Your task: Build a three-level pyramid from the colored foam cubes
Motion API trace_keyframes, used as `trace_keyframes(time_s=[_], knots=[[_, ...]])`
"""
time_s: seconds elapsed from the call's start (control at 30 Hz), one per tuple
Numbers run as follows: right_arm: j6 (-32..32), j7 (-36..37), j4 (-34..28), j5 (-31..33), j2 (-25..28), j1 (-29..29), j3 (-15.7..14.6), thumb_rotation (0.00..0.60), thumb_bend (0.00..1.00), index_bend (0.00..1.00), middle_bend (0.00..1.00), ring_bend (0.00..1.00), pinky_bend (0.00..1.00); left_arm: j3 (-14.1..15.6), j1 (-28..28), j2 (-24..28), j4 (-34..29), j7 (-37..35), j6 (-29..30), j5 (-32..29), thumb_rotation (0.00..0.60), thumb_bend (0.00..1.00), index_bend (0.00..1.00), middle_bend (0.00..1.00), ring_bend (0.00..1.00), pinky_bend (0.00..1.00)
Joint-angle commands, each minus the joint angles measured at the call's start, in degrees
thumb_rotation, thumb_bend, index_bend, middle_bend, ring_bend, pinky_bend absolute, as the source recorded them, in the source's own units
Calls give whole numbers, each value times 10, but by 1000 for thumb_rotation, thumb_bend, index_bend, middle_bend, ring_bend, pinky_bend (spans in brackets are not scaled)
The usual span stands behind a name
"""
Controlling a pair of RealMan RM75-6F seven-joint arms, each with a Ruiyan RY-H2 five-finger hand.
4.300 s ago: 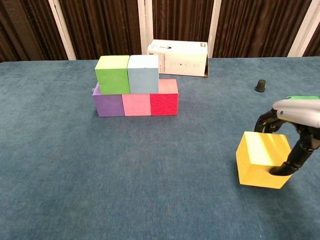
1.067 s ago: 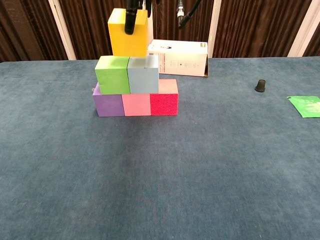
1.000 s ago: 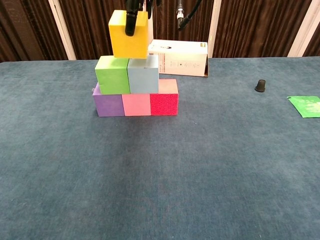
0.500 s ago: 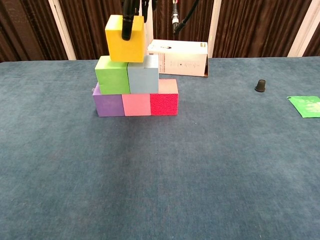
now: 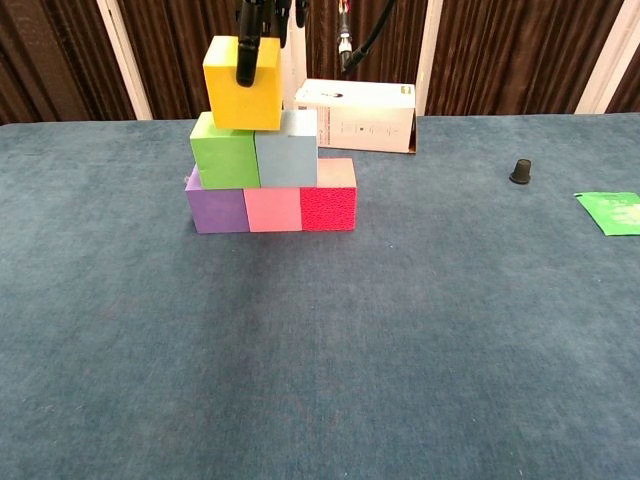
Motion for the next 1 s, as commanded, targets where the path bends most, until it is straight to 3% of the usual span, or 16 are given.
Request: trace_keyframes(time_s=[0.03, 0.77, 1.0], knots=[[0, -1, 2, 1, -1, 0, 1, 600, 339, 430, 355, 156, 0, 0, 0, 0, 0, 1, -1, -1, 600, 260, 150, 0, 0, 0], [-11, -26, 30, 8, -19, 0, 11, 600, 339, 428, 314, 126, 0, -3, 0, -1, -2, 6, -1, -6, 600, 260, 150, 0, 0, 0], [-9, -33, 35, 10, -21, 0, 15, 600, 338, 387, 277, 104, 0, -3, -1, -1, -1, 7, -3, -9, 600, 260, 150, 0, 0, 0]])
